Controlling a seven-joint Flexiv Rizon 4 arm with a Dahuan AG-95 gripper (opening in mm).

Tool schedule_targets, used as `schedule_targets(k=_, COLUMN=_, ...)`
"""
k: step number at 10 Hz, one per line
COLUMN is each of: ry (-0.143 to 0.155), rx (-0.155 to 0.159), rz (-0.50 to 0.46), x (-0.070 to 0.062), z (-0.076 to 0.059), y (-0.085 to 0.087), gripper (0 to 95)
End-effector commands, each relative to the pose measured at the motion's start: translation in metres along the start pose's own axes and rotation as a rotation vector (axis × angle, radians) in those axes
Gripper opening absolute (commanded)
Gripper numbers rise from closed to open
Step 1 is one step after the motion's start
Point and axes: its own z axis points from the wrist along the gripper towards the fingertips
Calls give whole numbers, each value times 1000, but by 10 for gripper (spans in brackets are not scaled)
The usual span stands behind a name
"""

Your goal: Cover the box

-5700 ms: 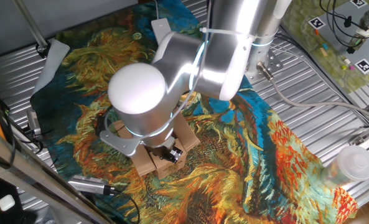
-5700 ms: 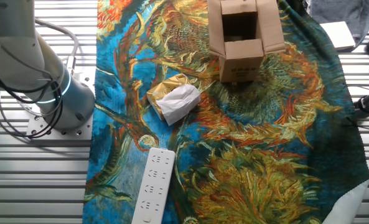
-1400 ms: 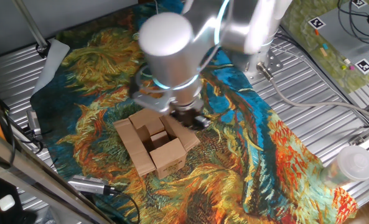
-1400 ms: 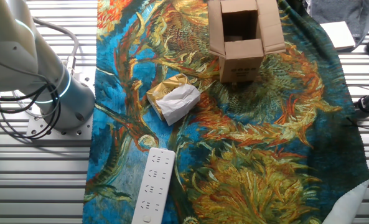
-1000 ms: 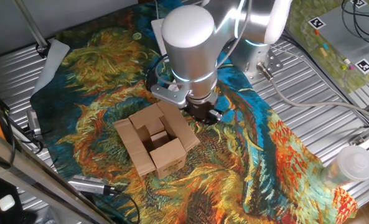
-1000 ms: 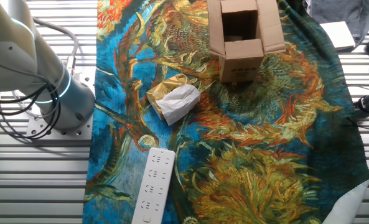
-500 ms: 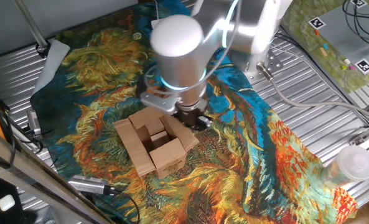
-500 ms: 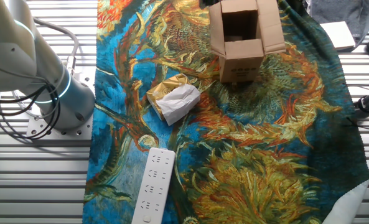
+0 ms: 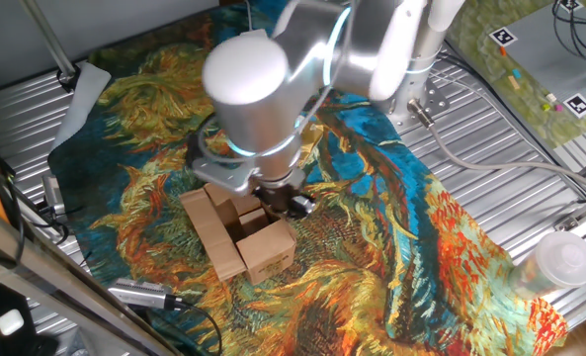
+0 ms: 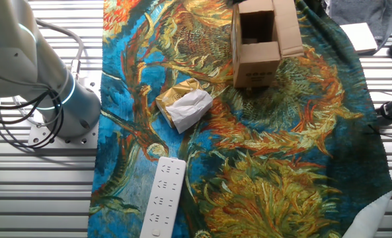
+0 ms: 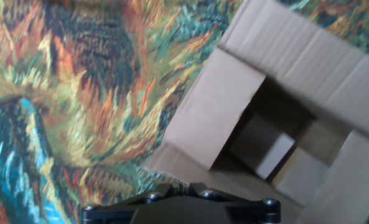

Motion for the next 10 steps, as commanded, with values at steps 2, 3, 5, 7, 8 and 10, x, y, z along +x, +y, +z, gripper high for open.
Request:
schedule_targets(k=2, ry=-2, rx=-5, rz=6, x=-8, z=-4, y=-3, gripper=0)
schedule_targets(k=3, ry=2, rx=-2, rz=12, x=-12, z=-5, y=-4, gripper=0)
schedule_targets(k=5, ry=3, rx=4, rz=20, x=-19, z=5, y=-9, gripper=0)
schedule_targets(k=7, ry=1, rx=9, rz=25, x=-22, z=17, y=-12, gripper=0)
schedule_targets(k=8, ry=2, rx=15, rz=27, x=-25, z=23, y=-14, gripper=0)
schedule_targets(k=10, ry=5, rx=22, rz=35, x=-30, z=27, y=-14, gripper=0)
